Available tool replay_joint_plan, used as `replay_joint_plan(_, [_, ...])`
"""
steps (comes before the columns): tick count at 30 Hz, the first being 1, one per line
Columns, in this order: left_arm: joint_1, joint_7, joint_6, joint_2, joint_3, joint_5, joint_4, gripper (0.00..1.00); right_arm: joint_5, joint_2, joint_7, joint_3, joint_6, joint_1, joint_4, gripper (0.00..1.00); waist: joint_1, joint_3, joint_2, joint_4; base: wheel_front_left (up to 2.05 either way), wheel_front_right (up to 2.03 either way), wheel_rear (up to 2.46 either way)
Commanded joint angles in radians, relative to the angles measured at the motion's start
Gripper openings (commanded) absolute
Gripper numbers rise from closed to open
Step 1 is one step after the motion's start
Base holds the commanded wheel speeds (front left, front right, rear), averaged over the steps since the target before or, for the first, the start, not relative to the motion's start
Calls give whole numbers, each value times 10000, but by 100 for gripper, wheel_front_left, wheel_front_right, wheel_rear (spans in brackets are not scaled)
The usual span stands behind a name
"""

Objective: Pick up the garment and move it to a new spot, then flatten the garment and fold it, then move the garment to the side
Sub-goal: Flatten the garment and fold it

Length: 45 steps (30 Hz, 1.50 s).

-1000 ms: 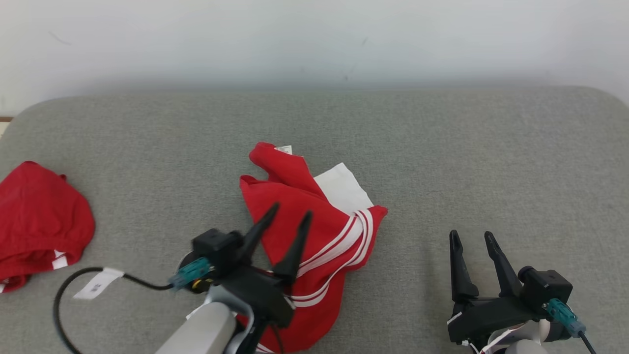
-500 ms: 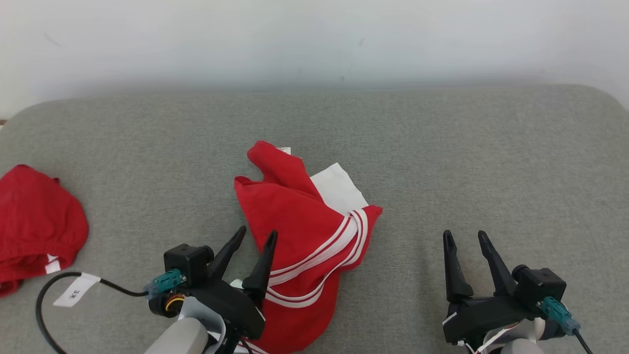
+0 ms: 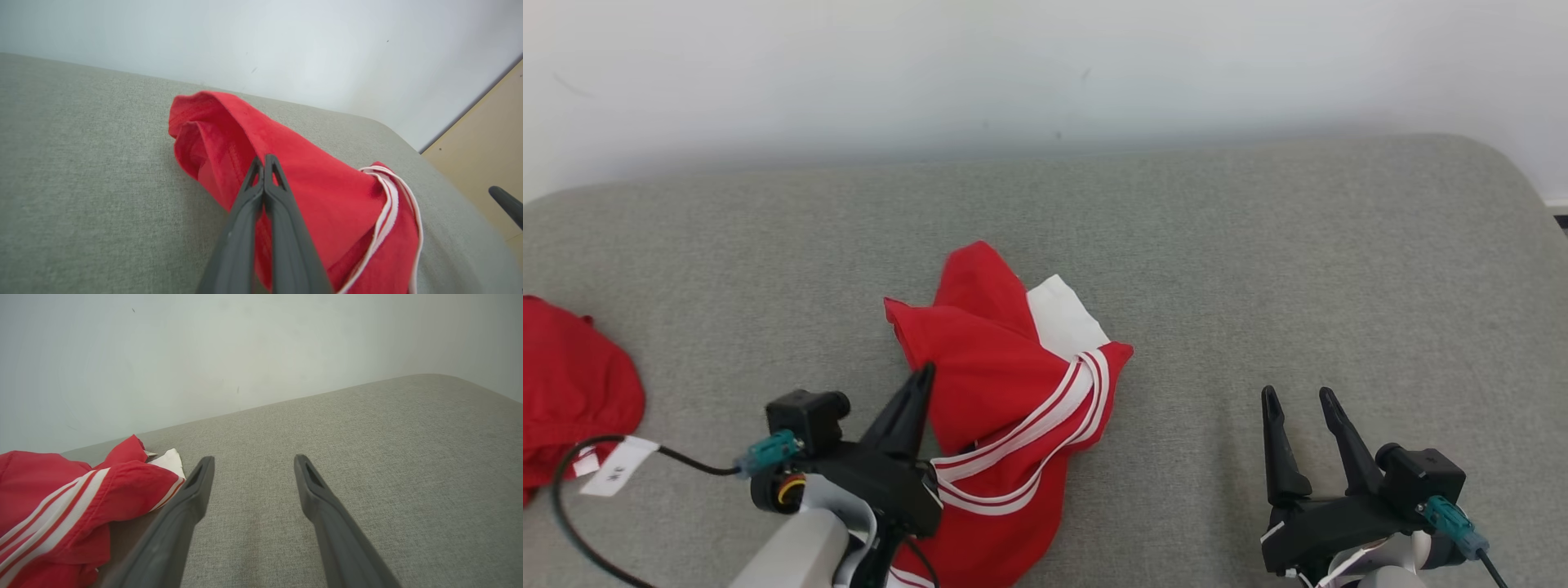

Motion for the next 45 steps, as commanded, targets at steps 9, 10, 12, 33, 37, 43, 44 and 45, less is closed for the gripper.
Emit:
replay_joint_plan(9, [302, -224, 372, 1075, 1008, 120, -1286, 0, 34, -15, -25, -23, 8, 305, -14, 100, 0, -338, 0, 690, 0, 0, 0])
replay_joint_plan(10, [434, -220, 470, 1298, 1119, 120, -1480, 0, 47, -15, -31, -27, 8, 333, -23, 100, 0, -346, 0, 746, 0, 0, 0])
replay_joint_plan(12, [741, -173, 679, 1682, 1371, 8, -1815, 0, 59, -15, -47, -54, 8, 367, -33, 100, 0, -351, 0, 842, 0, 0, 0])
replay_joint_plan(33, [3366, -286, 1529, 957, 3421, 1976, -4570, 100, -58, -15, 51, 124, 8, 265, -182, 100, 0, -222, 0, 1293, 0, 0, 0])
replay_joint_plan(37, [3987, -281, 1176, 184, 4095, 3077, -5251, 100, 13, -18, 174, 452, 8, 262, -249, 100, 0, -215, 0, 1431, 0, 0, 0])
replay_joint_plan(43, [4392, -283, 620, -508, 4617, 4065, -5065, 100, 581, -15, 420, 1264, 8, 55, -273, 100, 0, -209, 0, 1655, 0, 0, 0])
replay_joint_plan(44, [4406, -283, 565, -582, 4699, 4144, -5029, 100, 673, -16, 472, 1424, 8, -34, -247, 100, 0, -200, 0, 1691, 0, 0, 0])
replay_joint_plan(45, [4414, -283, 504, -635, 4799, 4217, -4993, 100, 777, -16, 525, 1608, 8, -127, -226, 100, 0, -187, 0, 1732, 0, 0, 0])
